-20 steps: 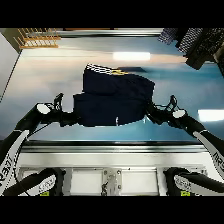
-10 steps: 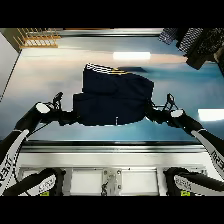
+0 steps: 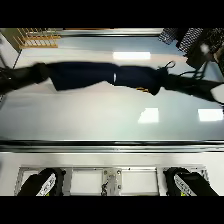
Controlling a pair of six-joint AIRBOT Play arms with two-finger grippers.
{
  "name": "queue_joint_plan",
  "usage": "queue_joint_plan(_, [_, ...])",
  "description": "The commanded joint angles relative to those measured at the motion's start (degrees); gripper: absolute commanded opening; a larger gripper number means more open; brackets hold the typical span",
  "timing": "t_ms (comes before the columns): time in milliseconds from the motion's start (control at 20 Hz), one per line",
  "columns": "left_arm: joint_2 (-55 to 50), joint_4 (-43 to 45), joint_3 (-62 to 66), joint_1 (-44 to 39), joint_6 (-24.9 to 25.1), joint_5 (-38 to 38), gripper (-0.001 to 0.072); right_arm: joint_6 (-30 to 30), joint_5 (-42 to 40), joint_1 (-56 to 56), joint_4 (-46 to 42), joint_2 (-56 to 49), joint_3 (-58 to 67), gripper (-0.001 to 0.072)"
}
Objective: Fold the clothes and pants, and hang the long-sleeved shirts on hangers.
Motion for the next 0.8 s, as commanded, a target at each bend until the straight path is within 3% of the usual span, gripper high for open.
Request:
queue_joint_plan(0, [10.86, 0.46, 11.37, 0.22, -0.11, -0.61, 0.0006, 5.46, 11.1, -0.09, -3.5, 11.54, 8.28, 0.0013])
queue_joint_plan(250, [21.11, 0.44, 13.46, 0.33, -5.03, -0.57, 0.0006, 17.29, 27.21, -0.07, -4.96, 22.84, 8.33, 0.0013])
queue_joint_plan(450, [18.18, 0.37, 13.46, 0.31, -6.69, -2.03, 0.0006, 27.43, 40.06, -0.07, -4.5, 23.5, 8.11, 0.0013])
queue_joint_plan(550, [12.0, 0.15, 13.44, 0.28, -6.67, -5.14, 0.0006, 27.67, 44.81, -0.07, -4.52, 20.65, 6.6, 0.0013])
queue_joint_plan(750, [-5.09, 0.55, 13.46, -3.89, -2.86, -6.38, 0.0006, 18.49, 41.72, 0.02, -7.82, 9.44, 0.26, 0.0013])
